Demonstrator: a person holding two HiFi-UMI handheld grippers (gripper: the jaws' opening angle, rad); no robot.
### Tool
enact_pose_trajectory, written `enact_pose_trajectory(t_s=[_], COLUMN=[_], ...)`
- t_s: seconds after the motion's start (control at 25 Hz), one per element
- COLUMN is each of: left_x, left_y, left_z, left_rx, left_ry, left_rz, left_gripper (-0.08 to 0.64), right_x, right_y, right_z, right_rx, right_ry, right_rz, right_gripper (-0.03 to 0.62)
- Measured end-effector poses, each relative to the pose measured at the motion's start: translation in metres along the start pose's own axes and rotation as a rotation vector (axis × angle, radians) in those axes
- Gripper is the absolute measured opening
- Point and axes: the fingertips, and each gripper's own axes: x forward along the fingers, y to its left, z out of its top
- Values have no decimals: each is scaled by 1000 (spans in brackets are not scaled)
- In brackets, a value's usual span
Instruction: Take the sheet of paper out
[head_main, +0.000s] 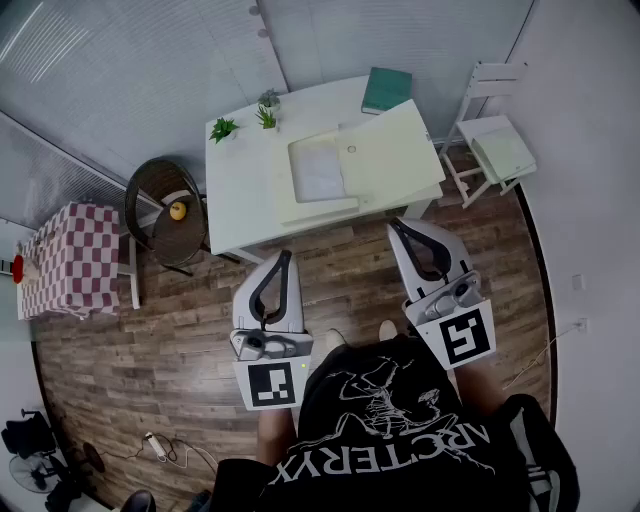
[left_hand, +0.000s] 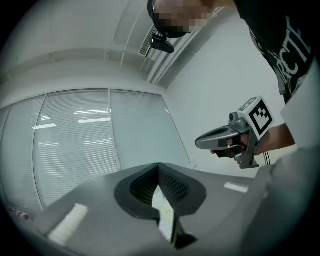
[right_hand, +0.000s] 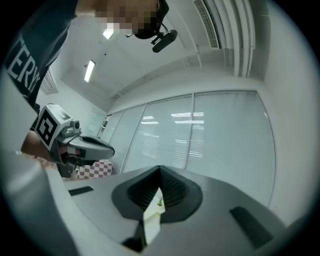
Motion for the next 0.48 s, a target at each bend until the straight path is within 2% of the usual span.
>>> enact_pose_trajectory(t_s=[0.48], left_x=[15], left_y=[-4], left_z=[-2], left_rx=[-7], left_ry=[18], left_rz=[17], left_gripper=[10], right_x=[3], right_y=[-19], right_z=[-7], right_rx=[20], right_ry=[-18], right_rz=[0], right_gripper=[12])
